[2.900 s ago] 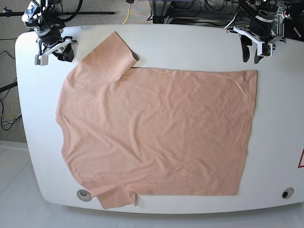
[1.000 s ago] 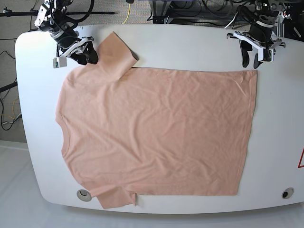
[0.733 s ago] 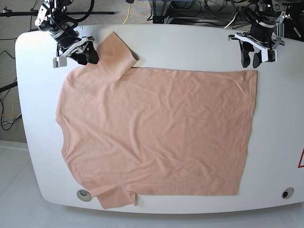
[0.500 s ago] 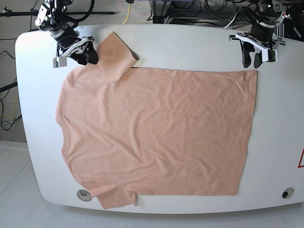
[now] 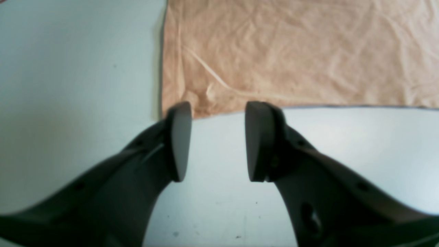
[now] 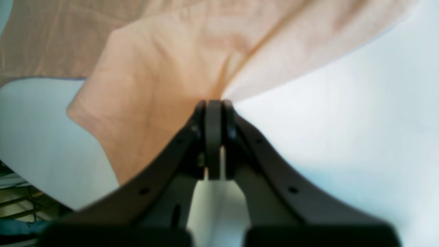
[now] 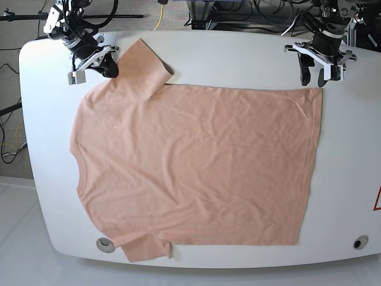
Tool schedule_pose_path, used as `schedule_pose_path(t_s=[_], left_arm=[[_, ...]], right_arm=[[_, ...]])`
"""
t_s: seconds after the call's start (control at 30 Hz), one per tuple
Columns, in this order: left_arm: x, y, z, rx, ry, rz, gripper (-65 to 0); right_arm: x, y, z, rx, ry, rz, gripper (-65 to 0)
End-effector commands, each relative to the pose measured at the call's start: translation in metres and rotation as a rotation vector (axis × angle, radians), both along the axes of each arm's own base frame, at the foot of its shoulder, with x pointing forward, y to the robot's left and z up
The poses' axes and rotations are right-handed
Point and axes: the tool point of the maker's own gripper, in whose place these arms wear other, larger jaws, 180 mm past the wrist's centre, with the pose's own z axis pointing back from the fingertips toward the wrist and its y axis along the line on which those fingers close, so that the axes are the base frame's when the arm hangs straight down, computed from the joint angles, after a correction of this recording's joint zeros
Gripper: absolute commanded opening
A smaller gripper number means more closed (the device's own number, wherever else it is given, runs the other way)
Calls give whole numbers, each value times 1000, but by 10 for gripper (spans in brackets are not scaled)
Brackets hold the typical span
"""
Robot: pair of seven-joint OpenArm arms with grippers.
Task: Fold the T-shirt properly
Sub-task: 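Lower the right gripper onto the sleeve corner near the collar, then move the left gripper to the shoulder corner and grasp it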
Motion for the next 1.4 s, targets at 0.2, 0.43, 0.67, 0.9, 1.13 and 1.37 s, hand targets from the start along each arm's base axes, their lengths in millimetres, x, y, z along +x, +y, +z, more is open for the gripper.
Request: schedule_pose_path(t_s=[0.2, 0.43, 0.67, 0.9, 1.13, 1.37], left_arm=[[14, 15, 16, -63, -57, 64, -425], [22, 53, 19, -157, -78, 204, -445], [25, 92, 14, -230, -85, 333, -462], [28, 101, 3, -268, -37, 350, -416], [29, 115, -6, -240, 54, 338, -298], [26, 123, -15, -240, 111, 344, -294]], right_arm=[[5, -9, 10, -50, -16, 11, -650], [9, -7, 11, -42, -28, 11, -650], [12, -5, 11, -38, -33, 9, -650], [10, -5, 9, -39, -28, 10, -650], [7, -6, 8, -53, -18, 15, -650], [8, -6, 9, -59, -20, 18, -650]])
